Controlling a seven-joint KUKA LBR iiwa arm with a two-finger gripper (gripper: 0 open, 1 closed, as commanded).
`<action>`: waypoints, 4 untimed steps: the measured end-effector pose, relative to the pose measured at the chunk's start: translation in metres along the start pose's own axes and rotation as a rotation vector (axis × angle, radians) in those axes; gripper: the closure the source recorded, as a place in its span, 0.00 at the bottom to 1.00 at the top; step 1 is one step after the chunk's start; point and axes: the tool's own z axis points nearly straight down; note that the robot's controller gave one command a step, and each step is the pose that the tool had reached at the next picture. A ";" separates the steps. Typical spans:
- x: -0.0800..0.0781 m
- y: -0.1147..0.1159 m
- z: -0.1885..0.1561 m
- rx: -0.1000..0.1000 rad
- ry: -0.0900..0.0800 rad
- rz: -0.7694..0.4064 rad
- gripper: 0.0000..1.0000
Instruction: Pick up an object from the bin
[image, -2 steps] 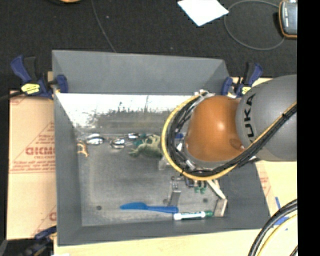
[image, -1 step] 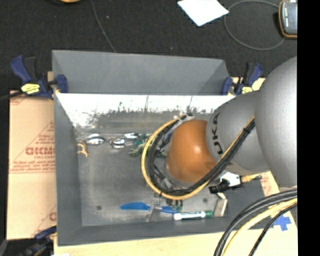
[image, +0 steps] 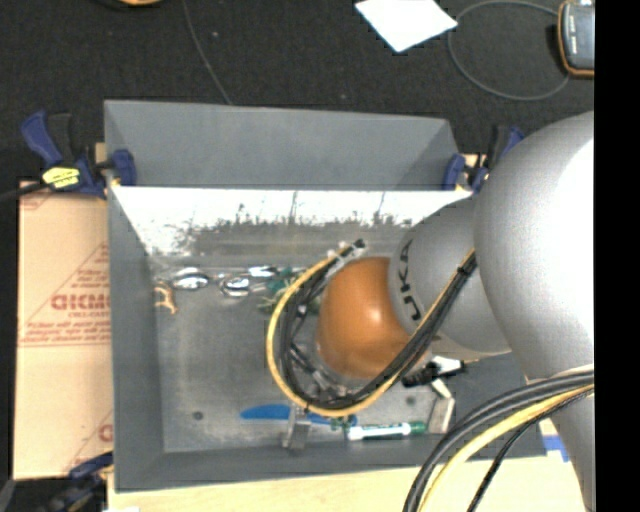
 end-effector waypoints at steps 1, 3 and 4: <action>-0.008 -0.010 0.001 0.003 0.022 -0.048 1.00; -0.008 -0.009 -0.001 0.002 0.020 -0.045 1.00; -0.008 -0.010 -0.044 0.004 0.030 -0.044 1.00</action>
Offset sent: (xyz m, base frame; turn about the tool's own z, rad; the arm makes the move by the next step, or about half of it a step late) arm 0.0000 0.0000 0.0000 0.0000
